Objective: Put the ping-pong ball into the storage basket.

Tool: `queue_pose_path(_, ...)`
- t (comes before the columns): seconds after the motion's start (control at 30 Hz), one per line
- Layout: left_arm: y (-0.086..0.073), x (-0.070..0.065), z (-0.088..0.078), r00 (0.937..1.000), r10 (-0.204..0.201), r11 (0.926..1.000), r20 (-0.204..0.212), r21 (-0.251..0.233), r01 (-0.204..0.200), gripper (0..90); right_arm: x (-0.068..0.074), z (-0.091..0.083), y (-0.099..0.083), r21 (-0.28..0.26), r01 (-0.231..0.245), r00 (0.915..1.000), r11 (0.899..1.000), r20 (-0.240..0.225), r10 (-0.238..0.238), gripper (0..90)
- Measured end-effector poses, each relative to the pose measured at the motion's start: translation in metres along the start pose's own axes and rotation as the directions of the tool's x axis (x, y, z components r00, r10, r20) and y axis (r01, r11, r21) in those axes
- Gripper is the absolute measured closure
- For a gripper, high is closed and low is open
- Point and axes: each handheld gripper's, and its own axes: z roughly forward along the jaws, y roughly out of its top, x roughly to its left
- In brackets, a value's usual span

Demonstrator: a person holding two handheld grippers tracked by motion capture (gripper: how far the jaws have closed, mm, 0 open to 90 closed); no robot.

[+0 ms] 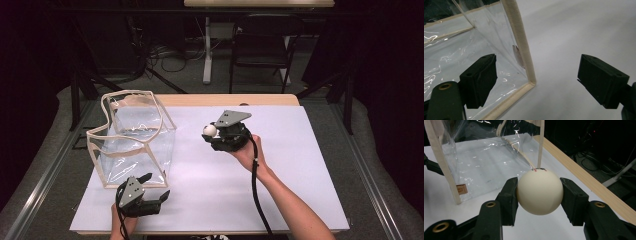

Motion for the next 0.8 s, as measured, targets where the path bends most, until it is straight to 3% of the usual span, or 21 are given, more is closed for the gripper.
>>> queue_pose_path(0.8,0.0,0.0,-0.001,1.0,0.001,1.0,-0.003,-0.005,-0.001,16.0,0.005,0.011,0.027,-0.013,0.038,0.9991,0.999,-0.017,-0.038,51.0)
